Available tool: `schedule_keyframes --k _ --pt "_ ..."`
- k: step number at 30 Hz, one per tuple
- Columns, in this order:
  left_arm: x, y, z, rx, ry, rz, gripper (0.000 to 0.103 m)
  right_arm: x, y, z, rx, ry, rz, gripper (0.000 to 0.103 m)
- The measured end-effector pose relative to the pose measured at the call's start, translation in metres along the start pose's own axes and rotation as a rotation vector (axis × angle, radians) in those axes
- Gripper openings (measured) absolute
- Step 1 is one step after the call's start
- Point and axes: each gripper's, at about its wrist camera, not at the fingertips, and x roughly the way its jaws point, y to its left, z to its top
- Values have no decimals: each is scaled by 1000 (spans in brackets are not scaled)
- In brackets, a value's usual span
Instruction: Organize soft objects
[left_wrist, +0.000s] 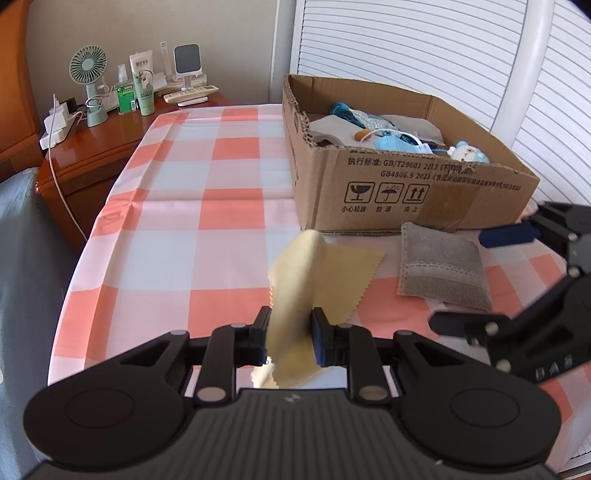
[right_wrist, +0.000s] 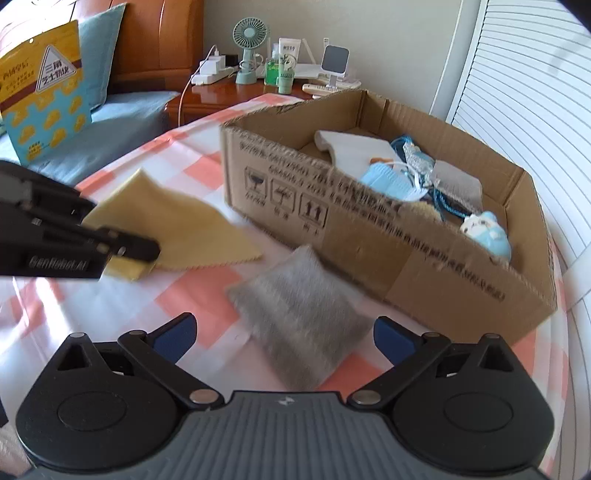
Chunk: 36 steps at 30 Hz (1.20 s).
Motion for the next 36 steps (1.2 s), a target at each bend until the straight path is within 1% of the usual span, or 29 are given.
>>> schedule_keyframes --k 2,4,7,10,13,15,17,18,20,21,22,23,26,31,36 --pt "0 0 0 1 2 -1 21 5 -5 7 3 -5 14 103" --pt "0 1 0 0 3 -2 21 12 -5 12 -22 3 21 103" --pt "1 2 1 -4 5 -4 21 20 0 15 -56 42 47 103" --pt "1 2 1 1 7 -2 21 17 10 13 -106 68 103 103" --pt "3 2 3 5 7 6 21 16 17 11 -135 64 108 101" --pt "4 2 4 7 9 5 21 17 15 12 -120 57 103 94" --pt "4 2 5 11 11 0 21 18 10 14 -86 52 114 84" --pt "4 2 5 13 12 -1 21 18 8 15 -74 50 115 82" --pt "4 2 5 16 11 -2 21 16 6 15 -68 44 103 69" --pt "4 2 5 17 10 -1 21 14 6 15 -65 41 98 65" --pt "4 2 5 19 10 0 21 13 6 15 -62 39 92 57" --pt "3 2 4 22 11 0 21 11 5 14 -61 37 86 54" --pt "3 1 5 32 12 5 21 8 7 14 -66 39 60 49" --pt "-1 0 6 47 14 1 17 3 12 14 -72 40 31 40" --pt "-6 0 7 81 18 -1 16 -3 14 14 -70 49 19 37"
